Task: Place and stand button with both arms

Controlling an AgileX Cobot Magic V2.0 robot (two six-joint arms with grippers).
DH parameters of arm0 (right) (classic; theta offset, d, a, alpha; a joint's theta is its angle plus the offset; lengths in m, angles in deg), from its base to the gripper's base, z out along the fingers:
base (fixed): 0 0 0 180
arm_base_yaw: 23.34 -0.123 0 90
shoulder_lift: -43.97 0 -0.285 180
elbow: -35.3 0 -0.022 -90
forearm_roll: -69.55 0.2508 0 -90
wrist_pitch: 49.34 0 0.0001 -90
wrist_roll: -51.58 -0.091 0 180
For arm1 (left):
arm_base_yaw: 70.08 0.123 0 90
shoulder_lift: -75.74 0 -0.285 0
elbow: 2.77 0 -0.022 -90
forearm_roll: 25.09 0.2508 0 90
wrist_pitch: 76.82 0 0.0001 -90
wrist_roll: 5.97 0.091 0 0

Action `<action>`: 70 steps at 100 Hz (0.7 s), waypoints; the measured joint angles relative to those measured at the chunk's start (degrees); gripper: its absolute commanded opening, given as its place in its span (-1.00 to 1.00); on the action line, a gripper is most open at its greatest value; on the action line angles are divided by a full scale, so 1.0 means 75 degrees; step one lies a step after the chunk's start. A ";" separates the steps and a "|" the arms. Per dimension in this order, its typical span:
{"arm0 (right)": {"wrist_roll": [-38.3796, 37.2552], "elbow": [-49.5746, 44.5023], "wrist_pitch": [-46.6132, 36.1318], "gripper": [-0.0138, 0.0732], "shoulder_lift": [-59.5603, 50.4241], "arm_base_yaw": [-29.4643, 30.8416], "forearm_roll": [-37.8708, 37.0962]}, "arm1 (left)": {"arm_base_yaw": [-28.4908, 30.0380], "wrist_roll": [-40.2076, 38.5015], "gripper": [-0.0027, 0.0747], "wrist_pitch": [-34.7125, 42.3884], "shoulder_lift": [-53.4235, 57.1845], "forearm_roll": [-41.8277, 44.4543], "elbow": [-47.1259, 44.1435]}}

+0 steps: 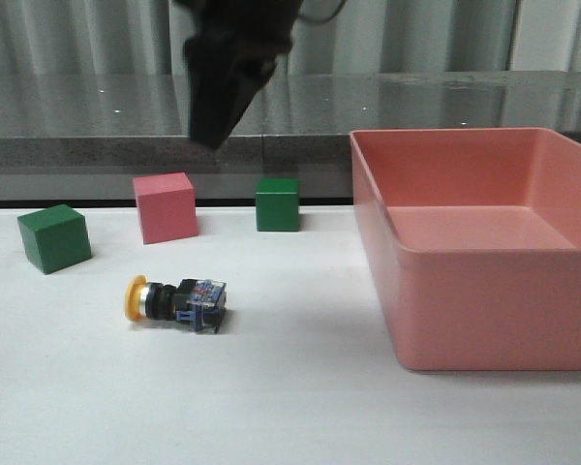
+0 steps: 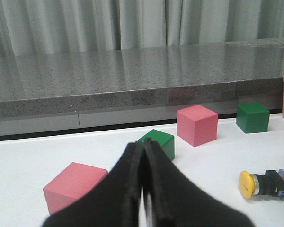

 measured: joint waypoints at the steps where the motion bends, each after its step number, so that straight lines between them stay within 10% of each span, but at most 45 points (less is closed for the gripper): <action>1: -0.0064 0.0000 0.0043 -0.82 -0.0104 0.0037 0.0000 | 0.0000 0.0000 -0.98 0.0000 0.0000 0.0000 0.0000; 29: -0.2232 -0.0611 0.0195 -0.82 -0.2054 0.2201 -0.0027 | 0.0000 0.0000 -0.98 0.0000 0.0000 0.0000 0.0000; 70: -0.3101 -0.6567 -0.4336 -0.82 -0.6287 0.4136 -0.0071 | 0.0000 0.0000 -0.98 0.0000 0.0000 0.0000 0.0000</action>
